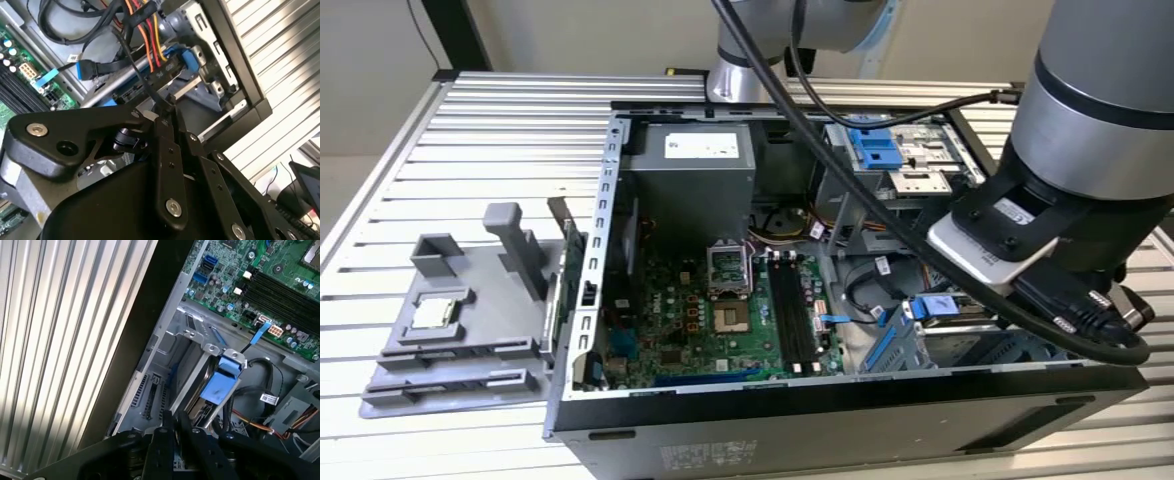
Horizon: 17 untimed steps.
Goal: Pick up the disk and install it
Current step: 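Insert the second disk wire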
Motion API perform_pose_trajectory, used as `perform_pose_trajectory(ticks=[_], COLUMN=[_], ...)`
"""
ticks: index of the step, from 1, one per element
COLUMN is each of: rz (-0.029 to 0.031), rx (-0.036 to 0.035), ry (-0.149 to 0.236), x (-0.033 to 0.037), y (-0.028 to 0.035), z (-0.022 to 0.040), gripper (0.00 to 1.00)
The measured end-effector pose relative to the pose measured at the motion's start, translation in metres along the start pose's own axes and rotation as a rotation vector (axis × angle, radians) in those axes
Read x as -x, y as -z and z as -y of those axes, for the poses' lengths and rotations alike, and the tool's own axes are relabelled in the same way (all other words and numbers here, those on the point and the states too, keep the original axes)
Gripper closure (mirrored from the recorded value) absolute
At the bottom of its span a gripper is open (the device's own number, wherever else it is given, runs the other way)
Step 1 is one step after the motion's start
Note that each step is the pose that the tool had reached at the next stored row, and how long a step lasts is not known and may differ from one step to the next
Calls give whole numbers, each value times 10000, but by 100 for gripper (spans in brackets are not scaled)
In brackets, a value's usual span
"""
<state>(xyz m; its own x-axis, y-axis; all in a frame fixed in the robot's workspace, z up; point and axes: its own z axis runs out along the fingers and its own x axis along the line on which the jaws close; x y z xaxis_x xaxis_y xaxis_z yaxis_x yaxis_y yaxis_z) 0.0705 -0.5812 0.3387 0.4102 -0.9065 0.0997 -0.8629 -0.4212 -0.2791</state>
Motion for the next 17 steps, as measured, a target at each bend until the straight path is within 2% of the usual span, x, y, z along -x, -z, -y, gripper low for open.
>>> perform_pose_trajectory(ticks=[3, 5, 8, 12, 17], rz=[4, -6, -25, -32, -115], rx=[-10, -29, -95, -97, -72], ry=[-67, -144, -222, -239, -646], x=[37, 52, 68, 77, 79], y=[28, 37, 39, 39, 38], z=[-76, -101, -104, -100, -99], gripper=[100, 100, 100, 100, 100])
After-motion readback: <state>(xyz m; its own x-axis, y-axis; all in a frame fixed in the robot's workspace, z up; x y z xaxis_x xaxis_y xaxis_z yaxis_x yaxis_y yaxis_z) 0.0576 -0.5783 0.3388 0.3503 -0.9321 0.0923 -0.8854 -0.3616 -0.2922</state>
